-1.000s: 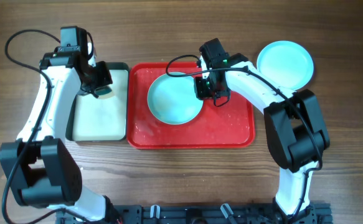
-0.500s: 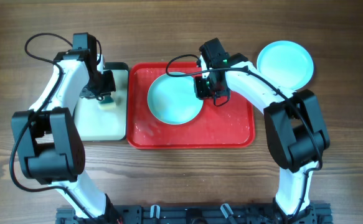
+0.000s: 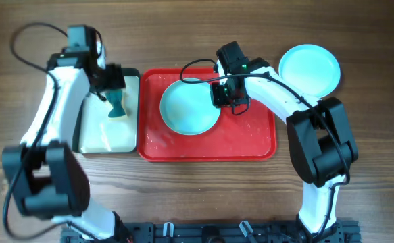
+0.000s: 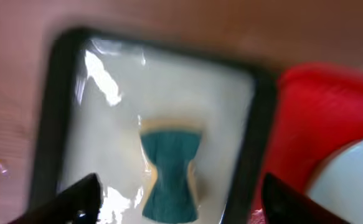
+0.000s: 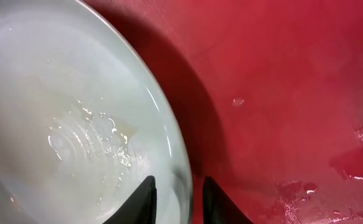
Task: Clean dirty plates on tray and stack at the side
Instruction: 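Lower the sponge into the black tray and release it with left gripper, then lift the light-blue plate with the right gripper and swing it left over the black tray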
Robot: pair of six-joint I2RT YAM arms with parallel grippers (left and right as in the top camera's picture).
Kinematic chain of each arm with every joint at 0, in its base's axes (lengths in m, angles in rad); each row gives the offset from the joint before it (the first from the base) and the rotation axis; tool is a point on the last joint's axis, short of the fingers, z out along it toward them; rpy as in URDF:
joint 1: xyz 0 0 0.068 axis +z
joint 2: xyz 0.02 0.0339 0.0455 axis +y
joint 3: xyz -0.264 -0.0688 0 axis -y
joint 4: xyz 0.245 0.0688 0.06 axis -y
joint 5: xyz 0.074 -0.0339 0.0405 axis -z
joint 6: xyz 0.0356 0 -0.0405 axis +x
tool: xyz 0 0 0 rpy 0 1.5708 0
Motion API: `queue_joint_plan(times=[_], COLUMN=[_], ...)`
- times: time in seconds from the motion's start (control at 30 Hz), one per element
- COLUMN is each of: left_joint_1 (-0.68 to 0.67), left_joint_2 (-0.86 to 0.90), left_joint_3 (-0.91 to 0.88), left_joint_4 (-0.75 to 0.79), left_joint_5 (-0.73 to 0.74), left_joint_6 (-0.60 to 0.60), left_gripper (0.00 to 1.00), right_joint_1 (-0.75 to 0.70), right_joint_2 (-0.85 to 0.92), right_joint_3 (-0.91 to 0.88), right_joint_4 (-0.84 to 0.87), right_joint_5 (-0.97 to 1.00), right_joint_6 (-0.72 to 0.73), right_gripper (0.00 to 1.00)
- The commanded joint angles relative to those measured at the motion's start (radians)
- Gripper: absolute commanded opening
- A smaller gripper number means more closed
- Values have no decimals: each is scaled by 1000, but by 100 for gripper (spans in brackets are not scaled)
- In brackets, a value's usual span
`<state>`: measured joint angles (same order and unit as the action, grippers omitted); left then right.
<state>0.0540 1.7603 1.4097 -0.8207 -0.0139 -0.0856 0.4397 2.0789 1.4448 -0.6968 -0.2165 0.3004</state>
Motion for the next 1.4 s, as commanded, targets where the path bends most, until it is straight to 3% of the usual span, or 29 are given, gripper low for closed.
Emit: queue_joint_plan(times=[0.0, 0.1, 0.2, 0.23, 0.5, 0.67, 0.9, 1.37], left_joint_1=[29, 70, 89, 89, 89, 89, 89, 89], left_joint_2=[-147, -197, -203, -202, -202, -202, -202, -202], left_joint_3=[55, 55, 55, 55, 55, 55, 55, 55], left_joint_4=[103, 187, 184, 170, 148, 148, 148, 148], left_joint_5=[-5, -6, -6, -6, -6, -6, -6, -6], left_joint_6=[-58, -61, -60, -60, -60, -60, -60, -60], left_gripper=[95, 100, 100, 100, 100, 100, 100, 100], right_joint_1=[6, 6, 6, 6, 6, 6, 29, 319], right_joint_2=[-7, -7, -7, -7, -57, -180, -243, -171], right_joint_3=[-36, -47, -47, -47, 51, 109, 109, 107], right_joint_4=[22, 34, 44, 47, 16, -25, -7, 163], right_joint_5=[13, 13, 13, 13, 22, 143, 142, 330], right_joint_6=[-8, -8, -9, -8, -10, -8, 82, 122], right_gripper=[25, 21, 5, 4, 4, 4, 4, 4])
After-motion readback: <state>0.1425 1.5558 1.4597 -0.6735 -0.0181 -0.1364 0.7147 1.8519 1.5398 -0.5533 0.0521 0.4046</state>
